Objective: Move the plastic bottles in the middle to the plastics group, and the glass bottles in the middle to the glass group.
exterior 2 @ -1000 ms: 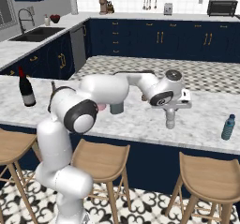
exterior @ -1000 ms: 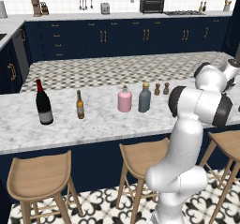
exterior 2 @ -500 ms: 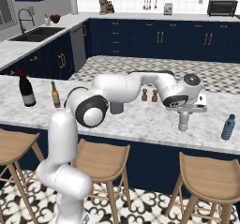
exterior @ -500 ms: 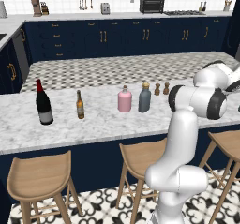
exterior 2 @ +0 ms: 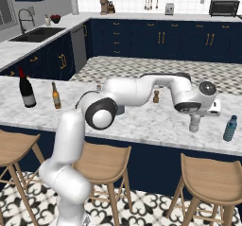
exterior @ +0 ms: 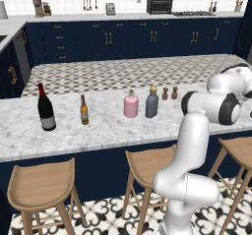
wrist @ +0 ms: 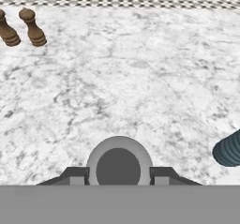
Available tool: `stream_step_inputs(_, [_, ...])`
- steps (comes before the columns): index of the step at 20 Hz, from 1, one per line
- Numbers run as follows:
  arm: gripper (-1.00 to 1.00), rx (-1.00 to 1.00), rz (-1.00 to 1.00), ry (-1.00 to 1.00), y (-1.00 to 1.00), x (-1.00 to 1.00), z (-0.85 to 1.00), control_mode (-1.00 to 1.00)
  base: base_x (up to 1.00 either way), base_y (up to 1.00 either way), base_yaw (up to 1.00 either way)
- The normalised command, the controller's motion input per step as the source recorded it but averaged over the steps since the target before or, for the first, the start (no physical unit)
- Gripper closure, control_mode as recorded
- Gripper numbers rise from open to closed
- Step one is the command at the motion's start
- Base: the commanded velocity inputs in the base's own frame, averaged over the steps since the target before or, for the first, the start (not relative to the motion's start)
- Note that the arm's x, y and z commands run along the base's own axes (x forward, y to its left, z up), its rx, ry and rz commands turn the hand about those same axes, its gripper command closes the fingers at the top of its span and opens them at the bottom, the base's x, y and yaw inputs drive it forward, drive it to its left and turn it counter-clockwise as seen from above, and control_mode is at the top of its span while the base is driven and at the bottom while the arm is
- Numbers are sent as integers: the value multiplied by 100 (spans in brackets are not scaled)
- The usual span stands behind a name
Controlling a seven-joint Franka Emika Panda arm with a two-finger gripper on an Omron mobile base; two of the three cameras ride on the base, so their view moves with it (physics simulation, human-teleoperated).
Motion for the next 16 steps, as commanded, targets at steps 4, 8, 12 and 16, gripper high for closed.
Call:
stream_step_inputs(4, [100, 0, -3, -8, -18, 0, 0, -100, 0, 0, 0])
stream_step_inputs(8, [100, 0, -4, 5, -4, -12, 21, -100, 0, 0, 0])
stream_step_inputs(12, [100, -1, -7, 21, -1, -5, 27, -100, 0, 0, 0])
stream_step_inputs(16, [100, -3, -8, 18, 0, 0, 1, -100, 0, 0, 0])
